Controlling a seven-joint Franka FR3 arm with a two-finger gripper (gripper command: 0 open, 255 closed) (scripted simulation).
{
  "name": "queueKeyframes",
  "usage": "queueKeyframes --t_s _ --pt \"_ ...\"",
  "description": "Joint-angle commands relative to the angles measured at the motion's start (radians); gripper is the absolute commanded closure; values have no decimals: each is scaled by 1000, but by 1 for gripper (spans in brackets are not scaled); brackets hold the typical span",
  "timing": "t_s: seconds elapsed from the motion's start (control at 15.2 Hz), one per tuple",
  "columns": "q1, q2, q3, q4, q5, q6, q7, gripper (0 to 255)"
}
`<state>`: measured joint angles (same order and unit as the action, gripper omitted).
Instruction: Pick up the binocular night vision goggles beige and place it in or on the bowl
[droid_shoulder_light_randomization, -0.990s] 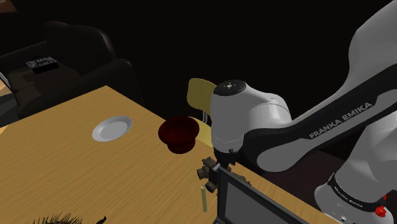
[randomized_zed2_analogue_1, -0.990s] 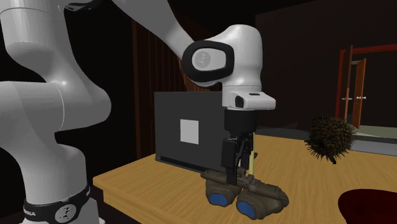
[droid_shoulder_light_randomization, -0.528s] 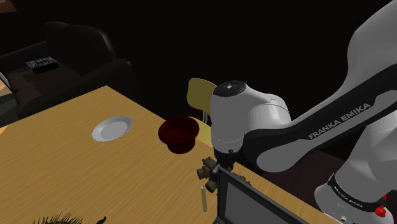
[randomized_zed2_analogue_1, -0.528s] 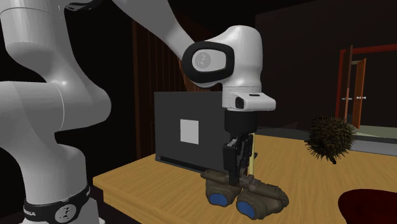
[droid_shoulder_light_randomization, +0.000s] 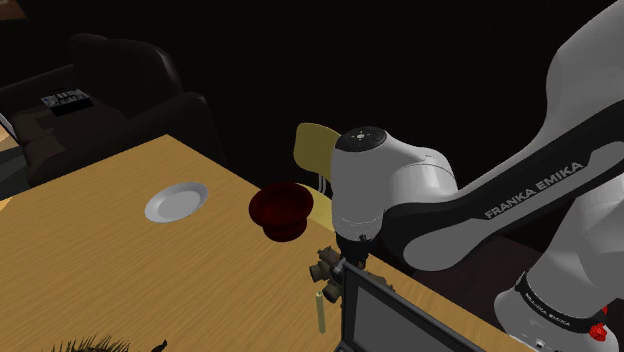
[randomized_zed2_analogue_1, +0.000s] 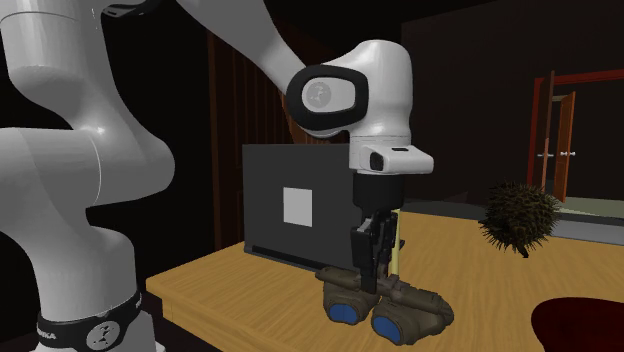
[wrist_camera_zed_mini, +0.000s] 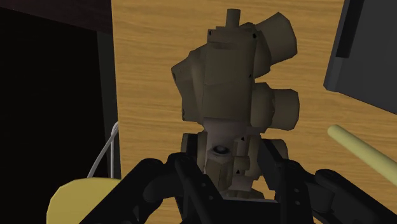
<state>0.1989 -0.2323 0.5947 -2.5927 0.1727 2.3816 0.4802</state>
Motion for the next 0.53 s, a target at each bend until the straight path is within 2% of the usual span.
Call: queueKeyframes --t_s 0.0,0.46 --pt "0 1 0 0 0 0 0 255" --pt "14 -79 -27 40 30 -115 -27 255"
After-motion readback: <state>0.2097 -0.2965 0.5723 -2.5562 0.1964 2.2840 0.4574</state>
